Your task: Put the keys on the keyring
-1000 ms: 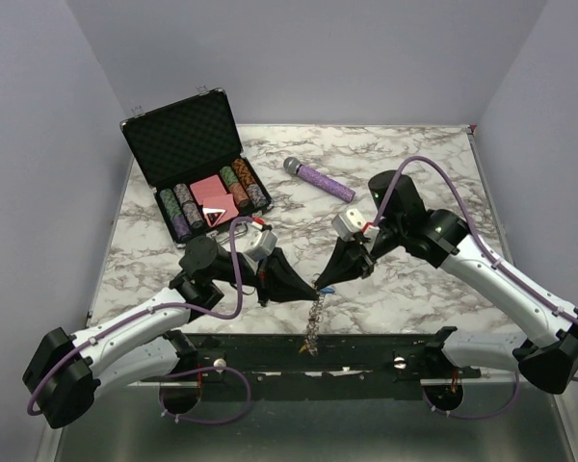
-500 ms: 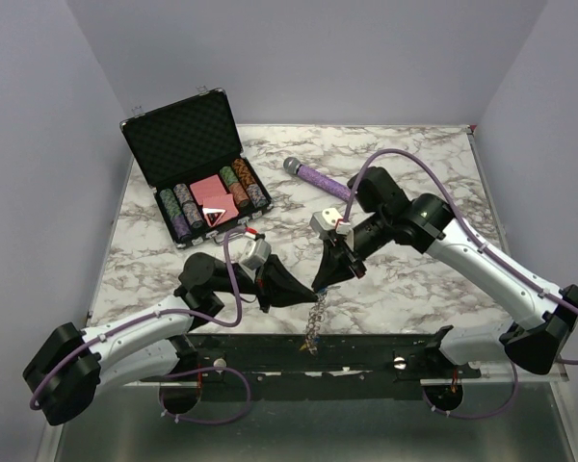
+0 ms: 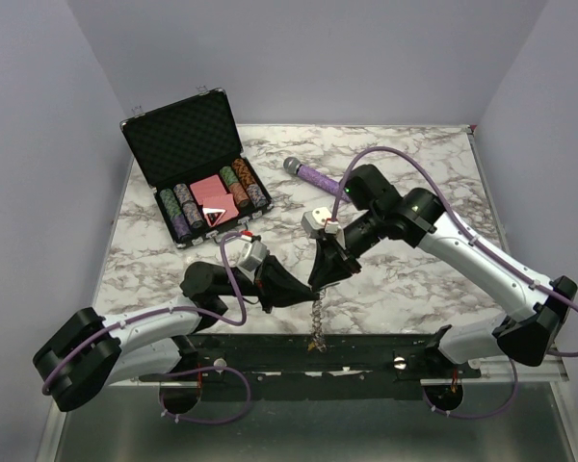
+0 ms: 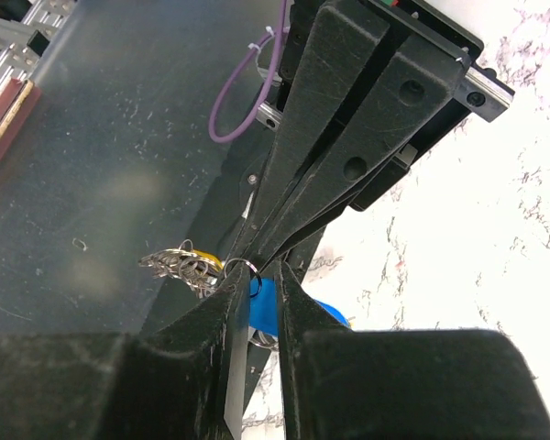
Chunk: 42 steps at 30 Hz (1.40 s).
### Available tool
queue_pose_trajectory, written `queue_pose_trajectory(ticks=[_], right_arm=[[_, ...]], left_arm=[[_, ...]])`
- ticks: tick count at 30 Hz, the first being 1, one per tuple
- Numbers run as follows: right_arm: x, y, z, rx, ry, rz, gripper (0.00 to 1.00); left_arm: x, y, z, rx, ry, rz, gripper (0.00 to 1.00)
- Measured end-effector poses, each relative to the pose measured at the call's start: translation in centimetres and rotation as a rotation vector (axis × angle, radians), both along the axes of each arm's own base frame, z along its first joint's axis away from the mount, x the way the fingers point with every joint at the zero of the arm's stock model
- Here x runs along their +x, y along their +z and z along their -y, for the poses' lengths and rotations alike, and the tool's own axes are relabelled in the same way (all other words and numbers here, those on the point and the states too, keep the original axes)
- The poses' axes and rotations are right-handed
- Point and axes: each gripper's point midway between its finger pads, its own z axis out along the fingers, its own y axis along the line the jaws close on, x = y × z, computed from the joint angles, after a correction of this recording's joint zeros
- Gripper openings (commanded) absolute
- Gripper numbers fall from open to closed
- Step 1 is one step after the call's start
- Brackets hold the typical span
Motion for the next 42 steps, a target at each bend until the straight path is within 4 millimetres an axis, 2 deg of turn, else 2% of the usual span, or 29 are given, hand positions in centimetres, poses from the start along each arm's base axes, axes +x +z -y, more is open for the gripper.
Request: queue_pose_trajectory(ticks=[10, 17, 28, 42], right_arm=[[0.3, 0.5, -0.2, -0.014, -0.01, -0.002, 0.32], [0.3, 0.5, -0.1, -0.035, -0.016, -0.01, 0.34], [0.6, -0.3, 0.0, -0.082, -0.03, -0.017, 0.4], [1.1, 0.1, -0.2, -0.092, -0.054, -0.007, 0.45]], left_arm=[[0.0, 0.4, -0.2, -0.031, 0.011, -0.007, 0.0], [-0.1, 0.1, -0.3, -0.031, 0.014, -0.054, 0.0], [0.0, -0.7, 0.0, -0.012, 0.0, -0.12, 0.0], [0.0, -0.1, -0.3, -0.033, 0.016, -0.113, 0.0]])
